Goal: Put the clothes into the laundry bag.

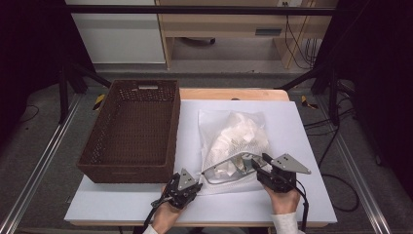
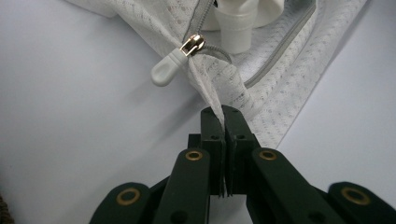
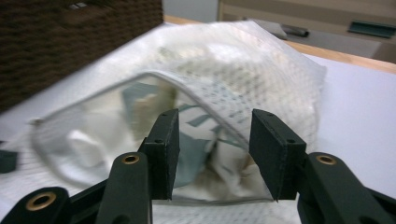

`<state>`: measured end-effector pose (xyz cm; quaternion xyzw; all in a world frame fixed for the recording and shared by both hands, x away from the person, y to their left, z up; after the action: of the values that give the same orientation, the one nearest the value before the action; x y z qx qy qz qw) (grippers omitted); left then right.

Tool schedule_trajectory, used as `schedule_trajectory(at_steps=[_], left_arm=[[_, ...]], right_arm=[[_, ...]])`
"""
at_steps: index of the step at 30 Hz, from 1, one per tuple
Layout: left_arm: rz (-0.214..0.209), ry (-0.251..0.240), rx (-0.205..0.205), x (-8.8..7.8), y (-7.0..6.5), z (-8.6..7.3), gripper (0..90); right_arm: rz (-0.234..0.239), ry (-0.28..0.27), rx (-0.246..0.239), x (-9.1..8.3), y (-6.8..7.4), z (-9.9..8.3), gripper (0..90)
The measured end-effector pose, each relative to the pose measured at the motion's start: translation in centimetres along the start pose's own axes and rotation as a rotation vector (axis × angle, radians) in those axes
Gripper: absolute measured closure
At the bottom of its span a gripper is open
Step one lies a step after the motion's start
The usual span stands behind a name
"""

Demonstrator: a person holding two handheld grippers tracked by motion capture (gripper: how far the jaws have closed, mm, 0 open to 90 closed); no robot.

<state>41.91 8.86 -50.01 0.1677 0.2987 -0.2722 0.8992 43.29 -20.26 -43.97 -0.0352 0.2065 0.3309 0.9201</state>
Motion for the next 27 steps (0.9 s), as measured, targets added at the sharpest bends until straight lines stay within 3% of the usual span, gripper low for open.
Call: schedule_trajectory(at_steps=[3,4,5,9,15,20,23,27], left_arm=[[-0.002,-0.001,-0.001,0.0,0.0,0.0,87.2],[-0.002,-0.001,-0.002,0.0,0.0,0.0,87.2],[-0.002,-0.001,-0.002,0.0,0.0,0.0,87.2],[-0.003,-0.002,-0.005,0.0,0.0,0.0,87.2],[-0.003,0.0,-0.018,0.0,0.0,0.0,87.2],[-0.003,0.002,-0.021,0.0,0.1,0.0,87.2],[-0.002,0.002,-0.022,0.0,0.0,0.0,87.2],[-0.005,0.003,-0.024,0.0,0.1,0.0,87.2]], right_arm=[[-0.022,0.028,0.008,0.9,-0.6,-0.1,55.1],[-0.038,0.055,0.008,1.8,-1.1,-0.3,62.1],[-0.038,0.055,0.008,1.8,-1.1,-0.3,62.1],[-0.015,0.068,0.029,1.5,-1.8,-0.2,88.5],[0.031,0.041,0.026,-1.0,-0.9,-0.1,89.2],[0.075,0.1,0.043,-2.6,0.0,-1.7,89.2],[0.086,0.137,0.066,-1.6,-0.2,-3.3,88.6],[0.1,0.123,0.078,-0.8,-0.5,-3.9,79.4]])
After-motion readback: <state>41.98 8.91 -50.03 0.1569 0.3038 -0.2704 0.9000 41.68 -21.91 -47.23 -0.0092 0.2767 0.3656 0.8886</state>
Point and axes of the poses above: each handheld gripper's, and its own axes: x roughly forward along the jaws, z roughly out of its top, y roughly to its left, the point moved 2 cm from there along x, roughly forward along the jaws, and after that the axes turned 14 degrees about z, right-handed, at the moved point
